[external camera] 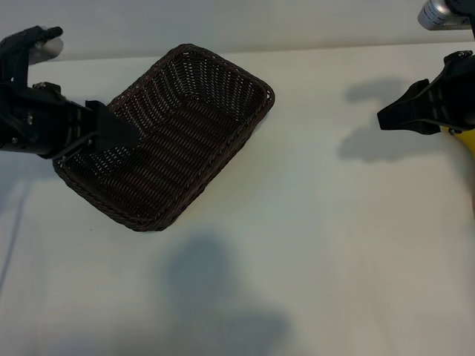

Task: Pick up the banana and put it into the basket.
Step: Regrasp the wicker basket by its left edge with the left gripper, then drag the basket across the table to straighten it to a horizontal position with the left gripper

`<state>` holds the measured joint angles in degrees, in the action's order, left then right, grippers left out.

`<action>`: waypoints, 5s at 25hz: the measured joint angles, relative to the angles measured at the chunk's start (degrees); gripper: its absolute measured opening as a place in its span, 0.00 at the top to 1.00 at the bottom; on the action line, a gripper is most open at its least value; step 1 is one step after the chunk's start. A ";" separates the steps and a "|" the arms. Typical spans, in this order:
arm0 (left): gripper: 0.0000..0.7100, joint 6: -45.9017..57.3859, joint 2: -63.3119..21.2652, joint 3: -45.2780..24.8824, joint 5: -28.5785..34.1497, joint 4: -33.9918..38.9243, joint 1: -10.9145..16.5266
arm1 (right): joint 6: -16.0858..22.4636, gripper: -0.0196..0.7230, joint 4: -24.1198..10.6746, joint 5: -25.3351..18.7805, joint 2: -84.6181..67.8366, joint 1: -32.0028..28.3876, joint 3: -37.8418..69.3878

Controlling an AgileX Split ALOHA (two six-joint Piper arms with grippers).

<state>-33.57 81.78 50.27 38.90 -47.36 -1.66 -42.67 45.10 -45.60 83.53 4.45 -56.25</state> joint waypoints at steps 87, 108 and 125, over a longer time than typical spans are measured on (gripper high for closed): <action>0.20 77.87 21.43 7.80 1.04 33.64 -5.95 | 1.91 0.47 0.00 0.30 0.00 0.00 0.00; 0.71 78.59 21.43 7.85 -0.03 34.19 -5.95 | 2.24 0.47 0.00 0.30 0.00 0.00 0.00; 0.77 72.68 20.01 8.19 -0.77 33.62 -5.89 | 2.36 0.47 0.00 0.30 0.00 0.00 0.00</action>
<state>39.10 101.80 58.46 38.13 -13.74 -7.54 -40.31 45.10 -45.30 83.53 4.45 -56.25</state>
